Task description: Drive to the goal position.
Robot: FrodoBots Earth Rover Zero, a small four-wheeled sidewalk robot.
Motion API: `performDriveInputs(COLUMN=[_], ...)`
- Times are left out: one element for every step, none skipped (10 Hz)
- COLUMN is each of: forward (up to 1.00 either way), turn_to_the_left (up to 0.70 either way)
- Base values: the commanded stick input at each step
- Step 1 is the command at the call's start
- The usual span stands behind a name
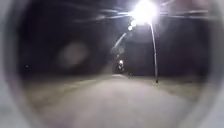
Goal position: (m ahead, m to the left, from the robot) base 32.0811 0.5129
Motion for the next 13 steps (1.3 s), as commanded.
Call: performDriveInputs(forward=[0.85,0.85,0.85,0.85,0.85,0.85,0.85,0.85,0.85,0.85,0.85,0.85,0.85], turn_to_the_left=[0.0,0.0,0.0,0.0,0.0,0.0,0.0,-0.02,-0.03,-0.01,0.0,0.0,0.0])
